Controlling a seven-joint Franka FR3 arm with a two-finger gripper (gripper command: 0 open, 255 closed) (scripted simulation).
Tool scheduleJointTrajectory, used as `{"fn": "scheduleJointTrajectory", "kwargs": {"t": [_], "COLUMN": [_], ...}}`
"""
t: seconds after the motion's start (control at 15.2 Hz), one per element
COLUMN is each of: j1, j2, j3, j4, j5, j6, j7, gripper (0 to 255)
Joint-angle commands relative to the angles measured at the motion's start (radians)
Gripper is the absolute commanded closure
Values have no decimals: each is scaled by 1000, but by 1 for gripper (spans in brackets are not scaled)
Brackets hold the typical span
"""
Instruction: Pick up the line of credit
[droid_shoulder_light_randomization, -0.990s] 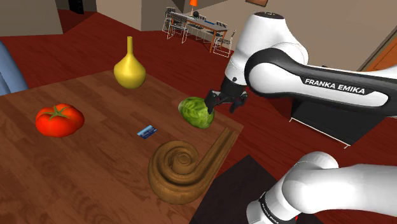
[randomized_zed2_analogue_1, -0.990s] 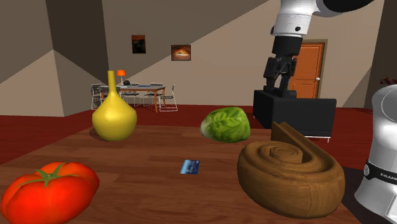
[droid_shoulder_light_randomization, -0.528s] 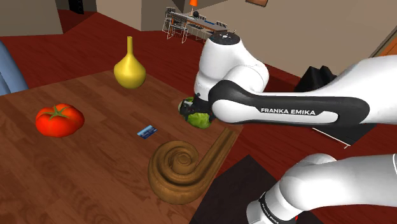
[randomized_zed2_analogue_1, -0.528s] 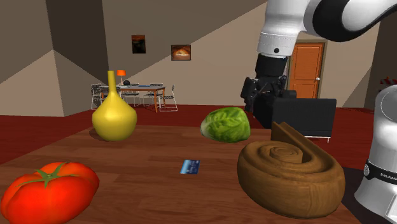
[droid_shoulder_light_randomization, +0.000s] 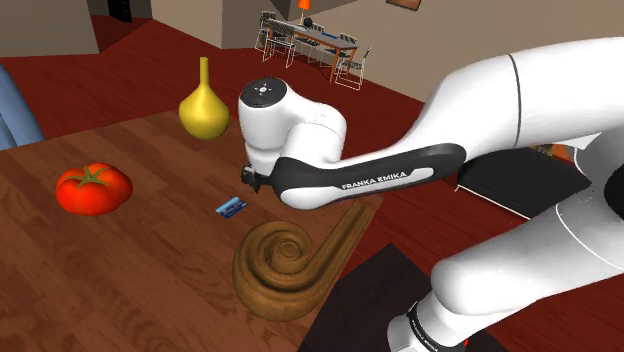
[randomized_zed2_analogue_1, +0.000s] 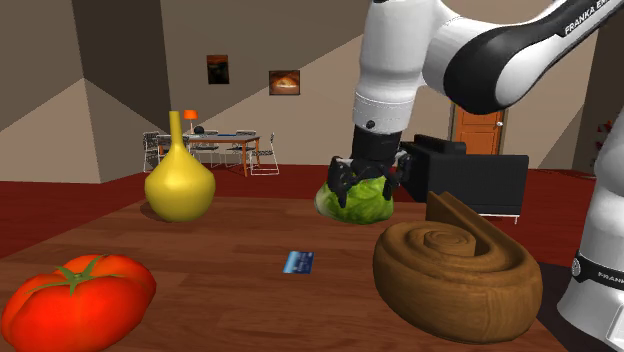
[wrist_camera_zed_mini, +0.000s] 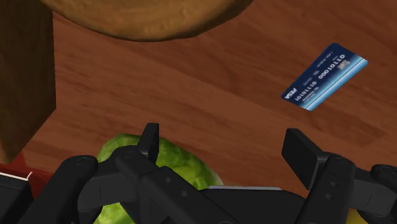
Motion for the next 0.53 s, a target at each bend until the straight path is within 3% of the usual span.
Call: {"fn": "scheduleJointTrajectory", "kwargs": {"t": [0.0,0.07,0.2,0.46], "j1": [-72,-67,28,243], "j2": [171,283,464,684], "j3": [105,127,82,-78], "j4": [76,127,229,437], "j5": [-197,-312,-477,-630], "j6": [-49,-105,-213,-355], "j7": [219,329,490,658], "gripper": [0,0,0,0]}}
